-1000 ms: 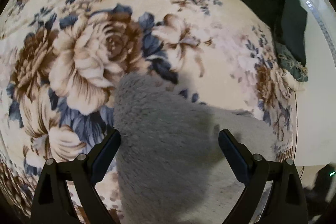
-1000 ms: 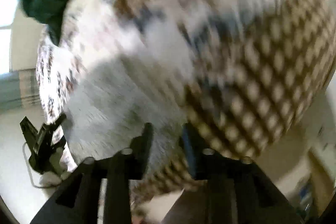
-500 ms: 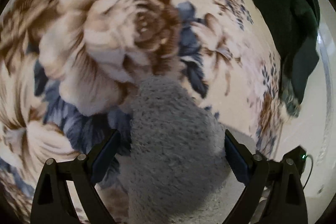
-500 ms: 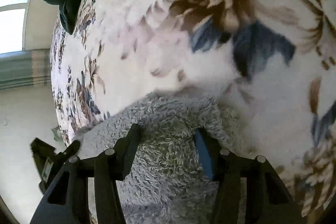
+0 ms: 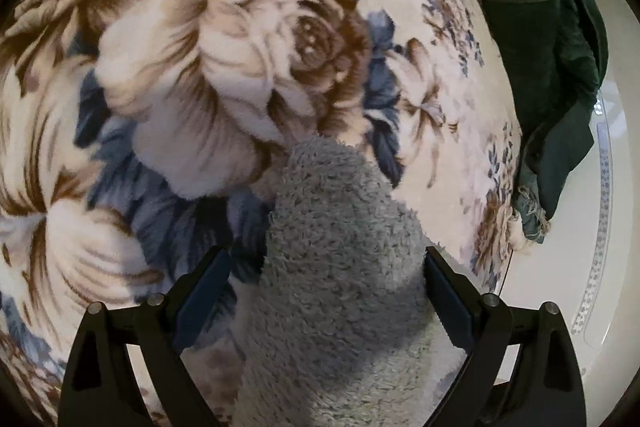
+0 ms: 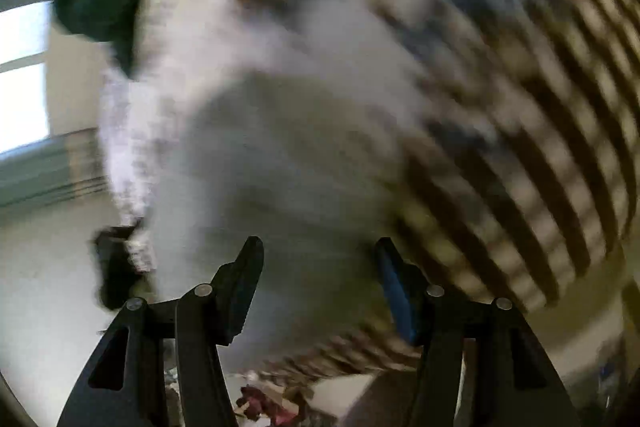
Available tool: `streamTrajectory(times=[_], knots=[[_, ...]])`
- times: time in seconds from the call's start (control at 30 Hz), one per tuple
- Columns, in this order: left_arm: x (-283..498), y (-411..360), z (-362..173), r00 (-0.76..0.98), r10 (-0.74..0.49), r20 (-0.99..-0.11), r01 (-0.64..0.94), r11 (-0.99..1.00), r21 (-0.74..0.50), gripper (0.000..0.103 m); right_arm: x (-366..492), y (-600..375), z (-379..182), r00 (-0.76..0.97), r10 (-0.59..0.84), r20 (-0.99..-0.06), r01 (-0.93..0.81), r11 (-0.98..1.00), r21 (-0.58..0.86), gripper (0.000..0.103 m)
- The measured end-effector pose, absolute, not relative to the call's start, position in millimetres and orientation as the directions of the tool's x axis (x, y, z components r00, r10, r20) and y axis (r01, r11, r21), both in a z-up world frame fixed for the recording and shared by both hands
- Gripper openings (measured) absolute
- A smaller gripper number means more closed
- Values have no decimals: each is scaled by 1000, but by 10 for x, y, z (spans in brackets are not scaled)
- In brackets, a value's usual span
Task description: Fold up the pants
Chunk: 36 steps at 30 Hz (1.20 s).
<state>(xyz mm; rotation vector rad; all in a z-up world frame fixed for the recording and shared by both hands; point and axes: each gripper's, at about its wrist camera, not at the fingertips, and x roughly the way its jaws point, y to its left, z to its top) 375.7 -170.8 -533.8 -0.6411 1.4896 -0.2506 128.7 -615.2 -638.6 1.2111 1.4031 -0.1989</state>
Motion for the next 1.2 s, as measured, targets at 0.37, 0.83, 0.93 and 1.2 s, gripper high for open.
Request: streamTrajectory(times=[0.37, 0.83, 0.93, 1.2], knots=[[3398, -1650, -4942, 122, -660, -741, -177, 720, -671, 95, 1240, -6157, -6466, 462, 700, -544, 570, 235, 787, 99], [2973, -1756, -5493, -9, -645, -764, -124, 759, -639, 97, 1686, -5712, -6988, 399, 807, -434, 519, 192, 833, 101], [2933, -1761, -5382, 33, -678, -734, -102, 729, -677, 78, 1723, -5664, -6811, 423, 776, -467, 501, 229, 835, 54], [2949, -1560, -4985, 100, -739, -666, -65, 663, -746, 49, 1888, -5373, -5985, 436, 700, -566, 422, 396, 815, 43]])
